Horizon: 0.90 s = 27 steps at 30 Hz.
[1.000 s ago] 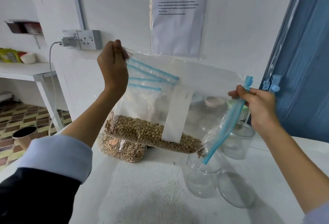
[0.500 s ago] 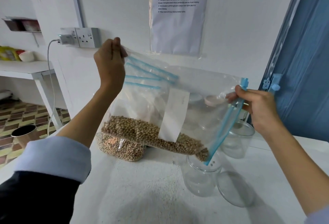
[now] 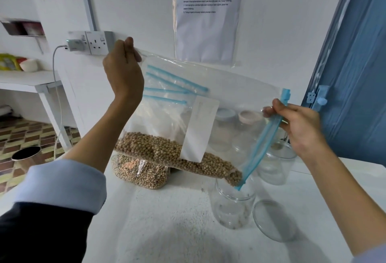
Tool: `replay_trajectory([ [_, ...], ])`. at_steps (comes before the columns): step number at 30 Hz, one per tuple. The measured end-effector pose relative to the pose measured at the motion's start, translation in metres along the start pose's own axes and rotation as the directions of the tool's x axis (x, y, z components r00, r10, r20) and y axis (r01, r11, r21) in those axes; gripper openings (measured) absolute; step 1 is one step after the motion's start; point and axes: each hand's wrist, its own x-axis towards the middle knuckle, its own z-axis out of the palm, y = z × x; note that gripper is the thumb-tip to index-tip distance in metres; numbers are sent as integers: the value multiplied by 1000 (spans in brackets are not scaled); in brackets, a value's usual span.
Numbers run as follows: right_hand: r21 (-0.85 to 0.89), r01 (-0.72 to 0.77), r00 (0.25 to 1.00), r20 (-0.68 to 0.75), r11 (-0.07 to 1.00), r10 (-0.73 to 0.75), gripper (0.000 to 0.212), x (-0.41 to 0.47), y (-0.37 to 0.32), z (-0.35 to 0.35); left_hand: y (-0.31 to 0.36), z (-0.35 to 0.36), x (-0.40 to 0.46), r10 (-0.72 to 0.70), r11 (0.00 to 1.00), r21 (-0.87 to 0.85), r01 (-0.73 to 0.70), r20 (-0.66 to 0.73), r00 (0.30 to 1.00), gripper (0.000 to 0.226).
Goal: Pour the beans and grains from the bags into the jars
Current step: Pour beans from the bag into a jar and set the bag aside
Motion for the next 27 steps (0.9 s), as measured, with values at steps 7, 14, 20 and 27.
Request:
replay_trajectory([
  [7,17,64,993,-105,998,-62,23,-8,-1,16,-7,4,2,3,997,-75,-9,-76,997,41],
  [14,-10,100,991,-85,995,-100,23,-3,-10,23,-10,2,8,-32,988,-155,14,-114,993,38],
  [20,-38,125,987,-92,991,-128,23,-4,-5,26,-20,-4,8,-37,986,-168,15,-127,991,38],
  [27,-44,111,992,-55,993,-113,22,-5,-9,33,-26,-7,6,-71,979,-202,41,-145,987,38],
])
